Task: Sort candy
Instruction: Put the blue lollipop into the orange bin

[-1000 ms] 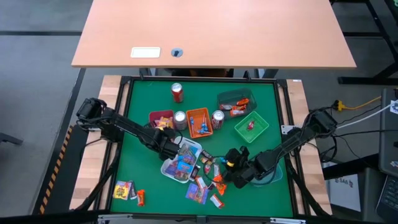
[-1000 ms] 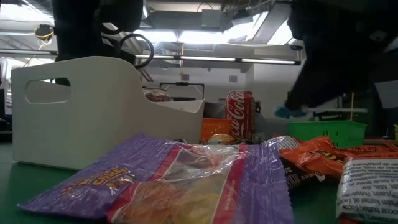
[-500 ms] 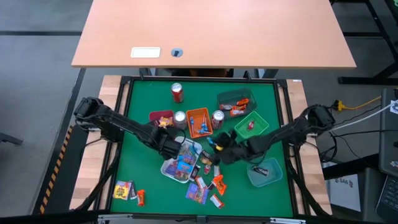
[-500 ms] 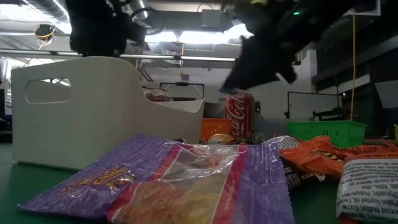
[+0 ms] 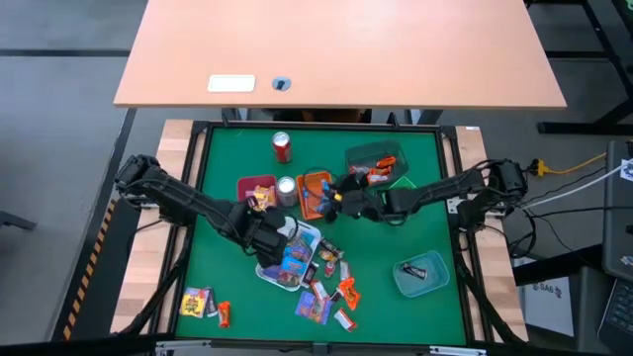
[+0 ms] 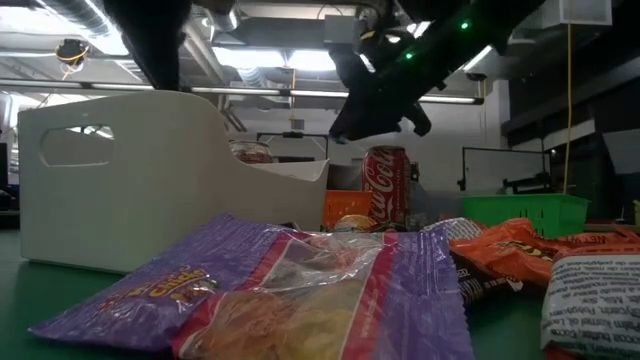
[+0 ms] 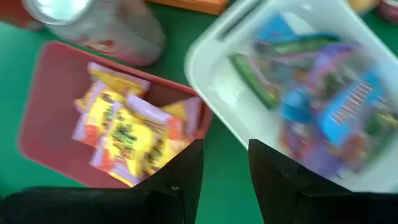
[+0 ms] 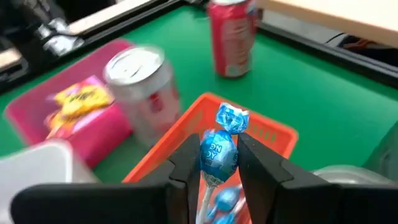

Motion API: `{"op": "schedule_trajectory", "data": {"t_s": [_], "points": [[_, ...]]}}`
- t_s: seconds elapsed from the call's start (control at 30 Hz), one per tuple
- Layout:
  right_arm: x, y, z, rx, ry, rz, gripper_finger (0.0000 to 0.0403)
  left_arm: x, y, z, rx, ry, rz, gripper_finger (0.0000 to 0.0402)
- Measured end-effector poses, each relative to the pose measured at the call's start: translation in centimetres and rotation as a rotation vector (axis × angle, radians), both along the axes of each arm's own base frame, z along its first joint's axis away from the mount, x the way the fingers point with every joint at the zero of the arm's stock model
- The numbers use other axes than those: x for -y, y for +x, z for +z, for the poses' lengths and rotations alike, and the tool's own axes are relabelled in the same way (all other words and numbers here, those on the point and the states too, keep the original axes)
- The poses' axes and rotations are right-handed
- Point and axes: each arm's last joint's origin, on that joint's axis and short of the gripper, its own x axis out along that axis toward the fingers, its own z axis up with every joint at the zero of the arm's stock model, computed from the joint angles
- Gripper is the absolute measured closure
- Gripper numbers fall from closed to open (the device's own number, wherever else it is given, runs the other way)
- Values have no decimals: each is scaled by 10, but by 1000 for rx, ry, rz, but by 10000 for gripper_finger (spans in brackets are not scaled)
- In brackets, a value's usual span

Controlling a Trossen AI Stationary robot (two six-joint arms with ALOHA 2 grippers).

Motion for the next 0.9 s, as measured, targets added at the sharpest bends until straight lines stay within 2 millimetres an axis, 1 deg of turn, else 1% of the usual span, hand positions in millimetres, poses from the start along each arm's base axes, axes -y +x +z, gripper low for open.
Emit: {"op": "schedule_trajectory", "data": {"t_s": [0.13,0.27,0.37,0.53,0.63,0.9], "points": [[13,1,1,15,13,-43,312,17,-4,3,-7,-79,-53,282],[21,2,0,43,96,-35,312,34,-12,2,-46,-181,-78,282],[24,2,0,56,146,-27,312,49,-20,2,-74,-248,-89,282],[23,3,0,59,153,-20,308,74,-36,2,-102,-312,-84,282],[23,3,0,60,151,-18,291,86,-46,2,-132,-362,-66,282],[23,3,0,61,150,-19,221,110,-68,2,-155,-413,45,282]]}}
